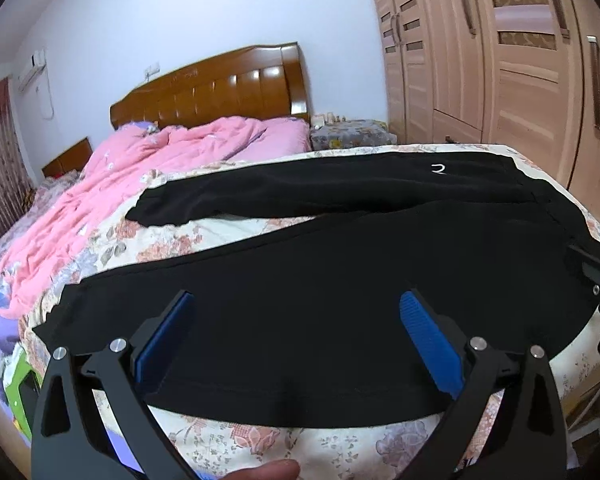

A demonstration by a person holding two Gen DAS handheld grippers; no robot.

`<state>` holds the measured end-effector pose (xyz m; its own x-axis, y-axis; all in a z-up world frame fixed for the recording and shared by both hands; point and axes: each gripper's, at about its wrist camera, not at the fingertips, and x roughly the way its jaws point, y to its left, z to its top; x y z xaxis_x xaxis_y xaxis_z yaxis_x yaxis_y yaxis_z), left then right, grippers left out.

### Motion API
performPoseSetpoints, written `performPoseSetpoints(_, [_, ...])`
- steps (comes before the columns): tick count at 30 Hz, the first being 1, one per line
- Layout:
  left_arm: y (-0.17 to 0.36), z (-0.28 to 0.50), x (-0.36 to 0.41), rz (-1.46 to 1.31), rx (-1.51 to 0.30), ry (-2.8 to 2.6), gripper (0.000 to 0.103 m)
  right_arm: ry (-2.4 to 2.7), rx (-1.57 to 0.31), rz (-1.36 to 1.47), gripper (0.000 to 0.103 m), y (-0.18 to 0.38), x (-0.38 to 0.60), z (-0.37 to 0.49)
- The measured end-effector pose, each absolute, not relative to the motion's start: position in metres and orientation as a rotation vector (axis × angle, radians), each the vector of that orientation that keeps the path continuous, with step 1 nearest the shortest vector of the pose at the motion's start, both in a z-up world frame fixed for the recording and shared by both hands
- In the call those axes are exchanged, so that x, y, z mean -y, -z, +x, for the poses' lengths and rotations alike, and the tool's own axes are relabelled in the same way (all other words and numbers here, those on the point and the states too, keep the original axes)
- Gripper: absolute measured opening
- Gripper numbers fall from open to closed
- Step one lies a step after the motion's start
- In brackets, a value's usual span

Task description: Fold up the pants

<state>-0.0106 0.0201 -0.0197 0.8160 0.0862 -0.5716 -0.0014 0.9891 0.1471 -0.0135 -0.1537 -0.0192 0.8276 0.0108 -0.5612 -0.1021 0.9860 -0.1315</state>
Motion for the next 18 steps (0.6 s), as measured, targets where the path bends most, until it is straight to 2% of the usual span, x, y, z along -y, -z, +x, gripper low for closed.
performPoseSetpoints(7, [0.006,0.005,-0.041,0.151,-0.628,-0.165,0.102,-0.128,-0.576,-0.191,0.099,0.015,0.154,0.0])
performPoseSetpoints(10, [-0.014,0.023,-0.053,0.157,-0.637,-0.215,0.102,-0.172,-0.551,-0.194,0.099,-0.01,0.152,0.036])
performPoseSetpoints(14, [-0.033,0.061,-0.082,0.018,-0.734,-0.167,0.102,-0.203,-0.443,-0.198,0.099,-0.059,0.148,0.069])
performPoseSetpoints(18, [-0.041,0.072,-0.097,-0.139,-0.692,-0.12,0.102,-0.279,-0.447,-0.143,0.099,-0.072,0.159,0.092])
